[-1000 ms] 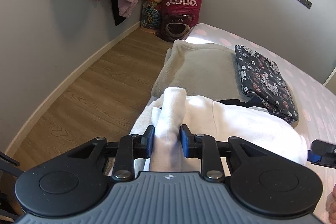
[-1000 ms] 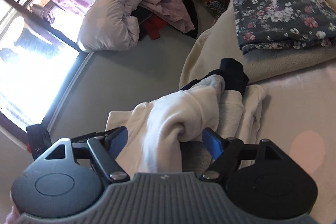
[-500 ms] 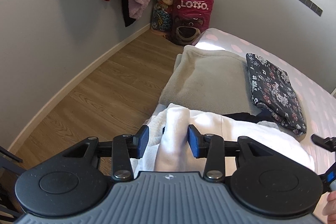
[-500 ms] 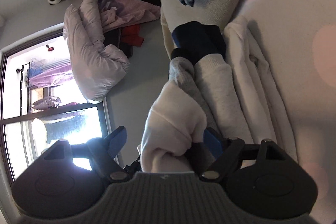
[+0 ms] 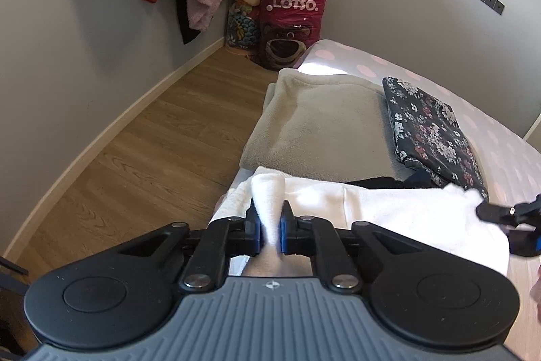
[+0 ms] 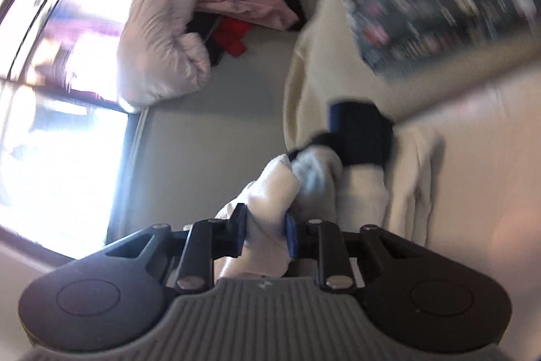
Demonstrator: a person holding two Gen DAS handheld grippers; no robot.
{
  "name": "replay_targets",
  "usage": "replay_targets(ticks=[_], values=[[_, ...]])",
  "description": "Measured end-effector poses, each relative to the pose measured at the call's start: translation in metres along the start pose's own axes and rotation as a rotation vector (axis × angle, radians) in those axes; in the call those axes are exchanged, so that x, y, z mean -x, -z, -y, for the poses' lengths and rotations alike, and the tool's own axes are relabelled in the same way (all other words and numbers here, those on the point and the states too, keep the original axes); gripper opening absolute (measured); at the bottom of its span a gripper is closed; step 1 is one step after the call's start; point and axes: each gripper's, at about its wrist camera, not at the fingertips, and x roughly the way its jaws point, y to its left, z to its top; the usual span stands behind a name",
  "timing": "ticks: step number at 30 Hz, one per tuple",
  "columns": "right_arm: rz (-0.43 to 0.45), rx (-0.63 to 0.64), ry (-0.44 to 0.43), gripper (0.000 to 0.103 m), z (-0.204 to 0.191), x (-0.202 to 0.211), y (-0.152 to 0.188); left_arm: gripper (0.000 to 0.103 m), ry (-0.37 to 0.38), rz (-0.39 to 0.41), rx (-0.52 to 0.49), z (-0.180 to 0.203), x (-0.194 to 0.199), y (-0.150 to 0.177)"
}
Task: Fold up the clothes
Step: 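Lower the folded shirt onto the stack of folded clothes with both grippers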
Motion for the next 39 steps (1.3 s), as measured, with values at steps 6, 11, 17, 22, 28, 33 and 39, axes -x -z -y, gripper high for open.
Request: replay_targets(ticks=[6,11,17,22,28,33,39], values=[[0.047,0.665,0.103,0.023,-0.075,0.004,0.015,0.007,-0.014,0.007,-0.045,0.007,0.001,-0.006],[0.069,1.145,0.305,0.023,-0.085,-0.018,0.053,0.007,-0.031,-0.013,-0.038,0.004,-0.008,-0.003],[0.059,0.961,0.32,0.049,-0.051,-0.018,0.03,0.011,-0.006,-0.014,0.008,-0.01,-0.008,0.004],[0.018,0.571,0.222,0.056,-0.026,-0.007,-0.002,0.023,0.013,-0.014,0.042,-0.02,-0.007,0.009],[-0.07,0.002,0.08,0.059,0.031,-0.003,-0.014,0.028,0.017,-0.015,0.053,-0.025,0.004,0.013],[-0.13,-0.183,-0.043,0.04,0.049,-0.02,-0.011,0.028,0.022,-0.024,0.066,-0.026,0.008,0.018],[-0.097,0.16,0.074,0.024,-0.001,-0.027,-0.017,0.028,0.013,-0.032,0.083,-0.026,0.004,0.02]])
